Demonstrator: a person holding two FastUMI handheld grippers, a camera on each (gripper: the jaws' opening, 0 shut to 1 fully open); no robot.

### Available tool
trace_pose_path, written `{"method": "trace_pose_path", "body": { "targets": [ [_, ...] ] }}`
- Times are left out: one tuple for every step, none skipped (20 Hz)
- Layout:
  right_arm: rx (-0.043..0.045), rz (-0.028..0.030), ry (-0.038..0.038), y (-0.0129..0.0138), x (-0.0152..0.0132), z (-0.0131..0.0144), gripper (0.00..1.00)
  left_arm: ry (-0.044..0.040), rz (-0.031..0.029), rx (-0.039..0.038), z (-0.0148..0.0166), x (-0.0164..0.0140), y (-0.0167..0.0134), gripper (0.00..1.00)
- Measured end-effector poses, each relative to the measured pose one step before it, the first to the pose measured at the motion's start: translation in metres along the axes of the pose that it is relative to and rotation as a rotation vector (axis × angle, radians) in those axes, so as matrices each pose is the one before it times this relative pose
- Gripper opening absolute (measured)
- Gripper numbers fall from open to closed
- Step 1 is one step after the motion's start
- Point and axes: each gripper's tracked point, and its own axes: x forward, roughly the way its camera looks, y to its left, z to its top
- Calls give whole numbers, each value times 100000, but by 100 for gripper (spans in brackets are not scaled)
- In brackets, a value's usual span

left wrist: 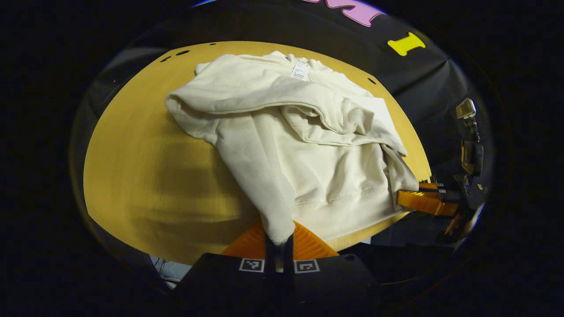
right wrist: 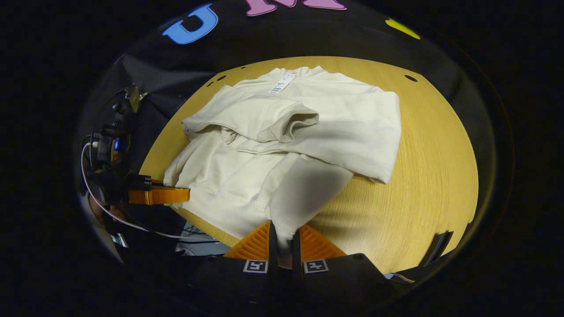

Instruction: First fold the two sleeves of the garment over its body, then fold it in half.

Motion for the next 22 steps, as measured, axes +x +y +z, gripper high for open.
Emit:
{"method": "trace_pose_path", "body": {
  "targets": [
    [614, 1019, 179, -136, -436, 406, 14, 524, -1356, 980, 326, -215, -234, 10],
    [2131, 1433, 69, 18, -288, 408, 14, 406, -1107, 641, 467, -487, -223, 10],
    [2798, 1369, 369, -10, -379, 460, 14, 198, -945, 121, 315, -465, -197, 10],
    [2728, 1335, -155, 11, -523, 439, 14, 451, -901, -210, 369, -627, -71, 10],
    [2106, 1199, -244, 87, -528, 565, 14, 837, -939, -500, 246, -542, -53, 10],
    [1461, 751, -559, 102, -469, 661, 14, 989, -948, -768, 317, -477, -217, 10],
    [675, 602, -726, 117, -563, 730, 14, 431, -907, -565, 582, -532, -157, 10],
    [336, 397, -1196, 103, -354, 810, 14, -159, -692, -134, 673, -506, -116, 10],
    [547, 97, -1954, 51, -350, 1140, 14, -544, -518, 391, 605, -645, -172, 10],
    [1507, 504, -4199, 265, -334, 1919, 14, -3172, -166, 211, 1837, -884, -261, 10],
    [1355, 590, -3478, 254, -163, 1511, 14, -2181, 137, -344, 1006, -438, -46, 10],
    [819, 274, -2670, 25, -499, 895, 14, -2150, -97, -202, 1112, -384, -117, 10],
    [689, 501, -2330, 142, -396, 1058, 14, -2530, 107, -129, 959, -608, -278, 10],
    [796, 314, -2233, 126, -85, 1264, 14, -2481, 82, -317, 1276, -353, -80, 10],
    [1214, 499, -1787, 208, 402, 1129, 14, -2204, -33, -859, 1258, -258, -11, 10],
    [1561, 275, -1926, 111, 506, 1191, 14, -1671, -135, -1000, 1146, -147, 45, 10],
    [1063, 261, -1249, 28, 476, 896, 14, -1575, -153, -709, 1064, -37, -51, 10],
    [528, 138, -755, -116, 488, 837, 14, -1518, 189, -149, 1026, 97, -75, 10],
    [67, -211, -1165, -178, 114, 890, 14, -1411, 353, 363, 1061, 123, -56, 10],
    [124, -430, -1101, -185, 397, 865, 14, -985, 652, 561, 636, 294, 119, 10],
    [665, -502, -1161, -98, 661, 814, 14, -495, 870, 84, 593, 334, 89, 10],
    [1022, -763, -1123, -211, 729, 741, 14, -563, 800, -507, 699, 661, 296, 10]
  ]
}}
